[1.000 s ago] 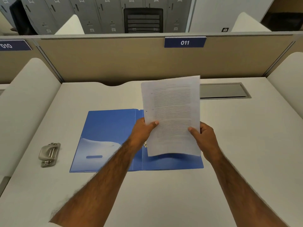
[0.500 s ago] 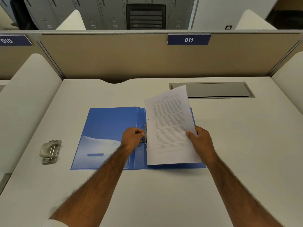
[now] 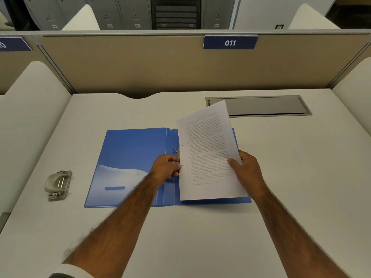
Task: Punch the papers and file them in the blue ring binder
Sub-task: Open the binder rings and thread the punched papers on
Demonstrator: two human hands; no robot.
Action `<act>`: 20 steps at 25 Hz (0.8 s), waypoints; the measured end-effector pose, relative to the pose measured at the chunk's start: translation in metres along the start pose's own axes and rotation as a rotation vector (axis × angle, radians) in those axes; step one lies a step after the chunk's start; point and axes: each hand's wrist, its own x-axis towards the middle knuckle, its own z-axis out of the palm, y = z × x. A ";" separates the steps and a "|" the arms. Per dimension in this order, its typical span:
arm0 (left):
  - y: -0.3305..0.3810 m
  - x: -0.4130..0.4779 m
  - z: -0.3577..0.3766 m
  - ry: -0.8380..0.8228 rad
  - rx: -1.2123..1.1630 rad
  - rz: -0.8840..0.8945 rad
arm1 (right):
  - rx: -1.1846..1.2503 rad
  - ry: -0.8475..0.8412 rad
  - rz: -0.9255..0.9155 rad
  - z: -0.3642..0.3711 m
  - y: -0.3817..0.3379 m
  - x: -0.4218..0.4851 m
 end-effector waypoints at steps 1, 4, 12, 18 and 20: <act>0.000 0.000 0.000 -0.005 0.011 -0.005 | 0.005 -0.001 0.006 0.001 0.001 0.000; 0.002 0.002 -0.001 -0.037 0.048 -0.041 | 0.001 -0.001 0.008 0.003 -0.001 -0.002; 0.001 0.007 0.004 -0.041 0.088 -0.055 | 0.046 0.001 0.021 0.001 0.004 -0.003; 0.000 0.010 0.007 -0.029 0.103 -0.034 | 0.093 0.012 0.053 -0.001 0.008 -0.004; 0.000 0.014 0.006 0.088 0.198 0.085 | 0.077 0.009 0.049 -0.002 0.007 -0.003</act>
